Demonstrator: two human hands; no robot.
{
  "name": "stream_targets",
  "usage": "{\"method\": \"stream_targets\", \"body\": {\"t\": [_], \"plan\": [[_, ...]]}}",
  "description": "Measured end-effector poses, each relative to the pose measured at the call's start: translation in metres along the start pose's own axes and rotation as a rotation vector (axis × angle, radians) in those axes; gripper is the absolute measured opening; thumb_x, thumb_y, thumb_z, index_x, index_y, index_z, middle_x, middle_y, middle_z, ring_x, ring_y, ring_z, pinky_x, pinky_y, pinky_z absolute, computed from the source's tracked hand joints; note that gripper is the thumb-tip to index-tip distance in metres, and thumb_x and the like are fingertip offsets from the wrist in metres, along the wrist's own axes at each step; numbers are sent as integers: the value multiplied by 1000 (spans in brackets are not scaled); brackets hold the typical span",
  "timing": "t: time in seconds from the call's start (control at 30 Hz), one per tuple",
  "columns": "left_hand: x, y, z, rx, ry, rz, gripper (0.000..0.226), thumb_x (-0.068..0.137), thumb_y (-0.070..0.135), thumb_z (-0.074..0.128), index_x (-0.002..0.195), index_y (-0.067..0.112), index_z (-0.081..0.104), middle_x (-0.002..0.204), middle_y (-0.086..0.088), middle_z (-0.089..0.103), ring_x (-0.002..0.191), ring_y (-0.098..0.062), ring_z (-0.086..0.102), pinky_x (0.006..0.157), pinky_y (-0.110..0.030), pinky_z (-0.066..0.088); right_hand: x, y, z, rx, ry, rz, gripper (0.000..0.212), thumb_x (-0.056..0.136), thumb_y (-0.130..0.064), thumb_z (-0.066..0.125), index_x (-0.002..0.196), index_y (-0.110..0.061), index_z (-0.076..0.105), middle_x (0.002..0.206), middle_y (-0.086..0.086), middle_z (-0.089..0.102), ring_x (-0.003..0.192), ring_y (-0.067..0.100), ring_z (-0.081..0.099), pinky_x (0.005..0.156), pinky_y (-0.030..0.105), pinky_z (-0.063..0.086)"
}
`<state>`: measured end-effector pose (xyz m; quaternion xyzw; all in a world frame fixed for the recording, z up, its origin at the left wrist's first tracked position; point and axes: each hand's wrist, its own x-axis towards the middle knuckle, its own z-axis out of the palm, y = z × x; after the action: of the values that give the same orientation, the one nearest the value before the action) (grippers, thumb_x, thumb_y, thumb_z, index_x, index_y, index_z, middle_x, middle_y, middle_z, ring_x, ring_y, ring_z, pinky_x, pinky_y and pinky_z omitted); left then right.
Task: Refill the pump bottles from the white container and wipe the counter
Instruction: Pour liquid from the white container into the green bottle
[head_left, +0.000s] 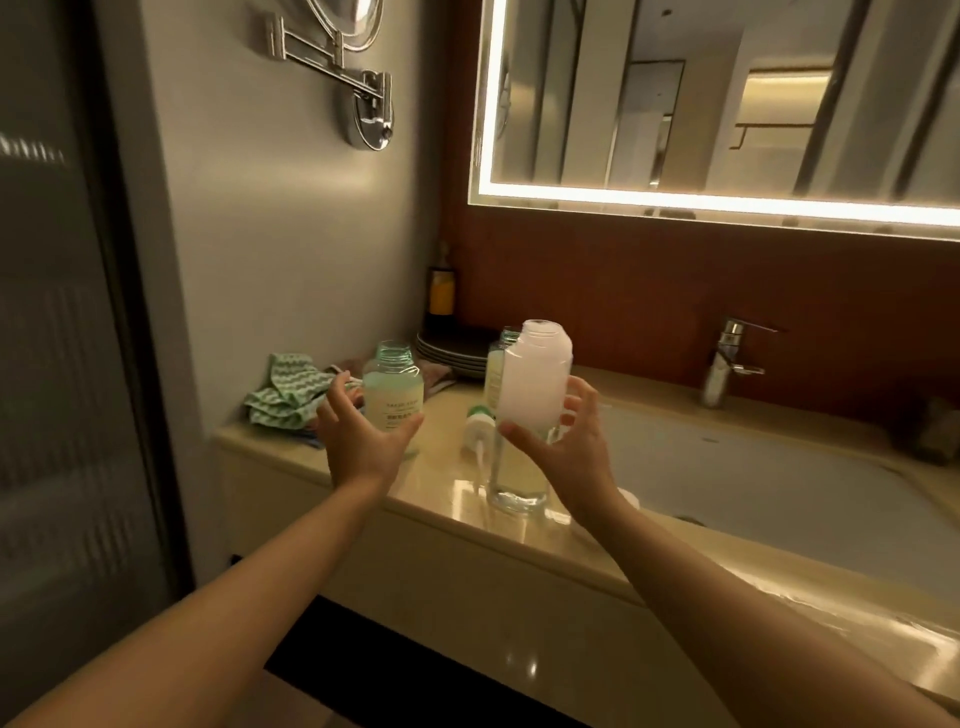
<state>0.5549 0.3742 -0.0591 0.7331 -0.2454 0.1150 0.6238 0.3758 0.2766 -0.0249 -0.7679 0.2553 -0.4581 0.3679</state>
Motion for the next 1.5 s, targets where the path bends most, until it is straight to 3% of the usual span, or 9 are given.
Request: {"method": "stream_targets", "body": {"t": [0.13, 0.27, 0.5, 0.63, 0.8, 0.87, 1.0, 1.17, 1.5], "plan": [[25, -3, 14, -9, -64, -19, 109, 60, 32, 85, 142, 20, 15, 143, -16, 26, 127, -30, 36, 102, -46, 38, 13, 2, 11, 156, -36, 86, 81, 64, -32, 80, 123, -25, 25, 119, 3, 46, 103, 18, 55, 80, 30, 54], [34, -9, 23, -27, -113, -44, 106, 62, 22, 84, 142, 19, 15, 139, -14, 38, 125, -29, 41, 102, -43, 38, 21, 1, 17, 157, -45, 134, 74, 68, -23, 80, 124, -18, 32, 119, 7, 49, 103, 20, 55, 84, 39, 55], [32, -2, 18, 17, -53, 21, 83, 61, 22, 84, 128, 17, 35, 123, -9, 53, 108, -28, 53, 85, -38, 45, 21, -4, 16, 200, -6, 120, 70, 67, -19, 80, 121, -21, 36, 116, 5, 50, 103, 21, 54, 80, 32, 54], [35, 23, 5, 26, -54, 125, 84, 62, 25, 83, 129, 18, 34, 123, -10, 53, 106, -28, 54, 76, -32, 42, 29, -19, 7, 177, 9, 78, 67, 69, -23, 79, 119, -22, 34, 115, 4, 49, 104, 20, 53, 81, 36, 55], [20, 74, 4, -65, -134, 263, 94, 65, 28, 82, 138, 25, 23, 128, -7, 51, 103, -24, 56, 77, -32, 46, 42, -37, -23, 114, 99, -6, 68, 68, -29, 79, 118, -21, 35, 113, 3, 50, 103, 20, 53, 80, 41, 56], [6, 93, 13, -120, -185, 288, 94, 66, 28, 80, 138, 29, 21, 128, -6, 51, 102, -24, 57, 80, -37, 50, 42, -40, -44, 92, 141, -21, 69, 68, -29, 79, 121, -17, 36, 113, 3, 50, 102, 20, 53, 77, 36, 56], [-35, 126, 47, -211, -289, 302, 87, 67, 30, 79, 135, 26, 26, 122, -4, 55, 99, -21, 57, 80, -34, 49, 32, -34, -96, -32, 196, -65, 68, 68, -26, 80, 120, -12, 38, 108, 1, 48, 96, 17, 50, 62, 14, 45], [-100, 159, 103, -246, -449, 336, 85, 68, 34, 78, 135, 24, 26, 122, -5, 54, 96, -17, 55, 75, -29, 47, 7, -14, -168, -262, 278, -58, 75, 67, -31, 80, 124, -12, 36, 108, -1, 47, 96, 18, 50, 73, 27, 50], [-232, 179, 176, -253, -669, 287, 84, 67, 37, 78, 133, 25, 29, 120, -7, 54, 97, -21, 55, 74, -28, 44, -49, 26, -290, -845, 332, 40, 77, 67, -33, 79, 127, -17, 35, 118, 6, 48, 101, 21, 47, 73, 36, 51]]}}
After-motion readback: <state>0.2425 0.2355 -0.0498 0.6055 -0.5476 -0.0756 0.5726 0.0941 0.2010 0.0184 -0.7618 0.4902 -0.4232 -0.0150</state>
